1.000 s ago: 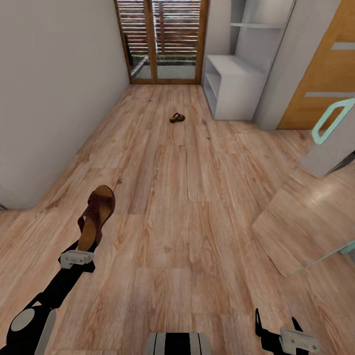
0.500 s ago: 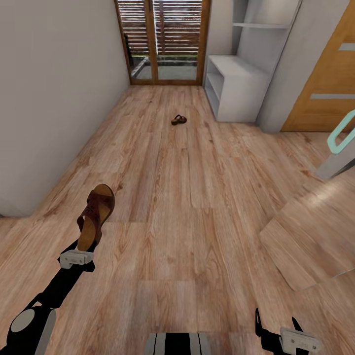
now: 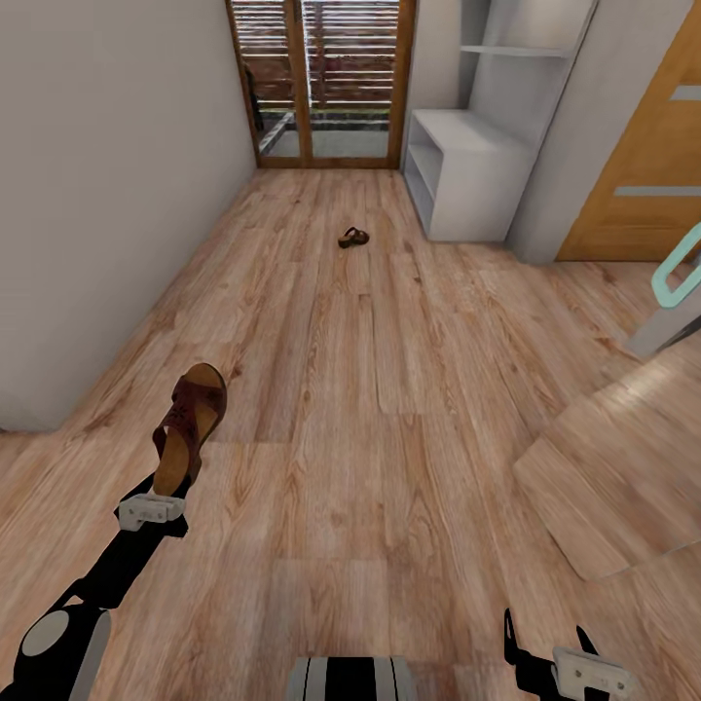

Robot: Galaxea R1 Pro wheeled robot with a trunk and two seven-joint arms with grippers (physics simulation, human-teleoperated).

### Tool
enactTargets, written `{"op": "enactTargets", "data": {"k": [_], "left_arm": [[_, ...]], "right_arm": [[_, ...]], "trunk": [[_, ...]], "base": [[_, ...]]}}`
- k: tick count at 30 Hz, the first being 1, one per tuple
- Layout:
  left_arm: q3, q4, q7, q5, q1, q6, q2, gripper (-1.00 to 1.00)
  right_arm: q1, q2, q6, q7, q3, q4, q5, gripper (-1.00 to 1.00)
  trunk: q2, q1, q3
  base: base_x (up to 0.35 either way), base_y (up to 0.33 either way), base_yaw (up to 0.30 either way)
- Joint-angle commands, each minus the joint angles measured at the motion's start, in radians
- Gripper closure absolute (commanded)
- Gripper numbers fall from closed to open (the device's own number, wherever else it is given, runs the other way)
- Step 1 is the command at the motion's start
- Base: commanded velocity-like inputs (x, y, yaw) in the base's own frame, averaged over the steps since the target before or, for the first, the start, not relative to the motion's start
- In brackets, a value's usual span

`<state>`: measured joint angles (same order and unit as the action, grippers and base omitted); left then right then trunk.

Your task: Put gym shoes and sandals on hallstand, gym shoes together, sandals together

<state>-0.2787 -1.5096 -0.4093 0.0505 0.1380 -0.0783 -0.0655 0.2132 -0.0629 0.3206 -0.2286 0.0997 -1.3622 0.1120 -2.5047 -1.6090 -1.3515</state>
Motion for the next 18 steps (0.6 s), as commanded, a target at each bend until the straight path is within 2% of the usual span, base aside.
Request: {"op": "enactTargets", "data": {"k": [1, 18], "left_arm": [[0.000, 0.000, 0.000, -0.003, 0.000, -0.001, 0.000, 1.00], [0.003, 0.000, 0.001, -0.004, 0.000, 0.000, 0.000, 1.00]], "right_arm": [[0.000, 0.000, 0.000, 0.000, 0.000, 0.000, 0.000, -1.00], [0.000, 0.000, 0.000, 0.000, 0.000, 0.000, 0.000, -1.00]], "trunk": [[0.000, 0.000, 0.000], [0.000, 0.000, 0.000]], "base": [[0.175, 0.001, 0.000], [0.298, 0.000, 0.000]]}}
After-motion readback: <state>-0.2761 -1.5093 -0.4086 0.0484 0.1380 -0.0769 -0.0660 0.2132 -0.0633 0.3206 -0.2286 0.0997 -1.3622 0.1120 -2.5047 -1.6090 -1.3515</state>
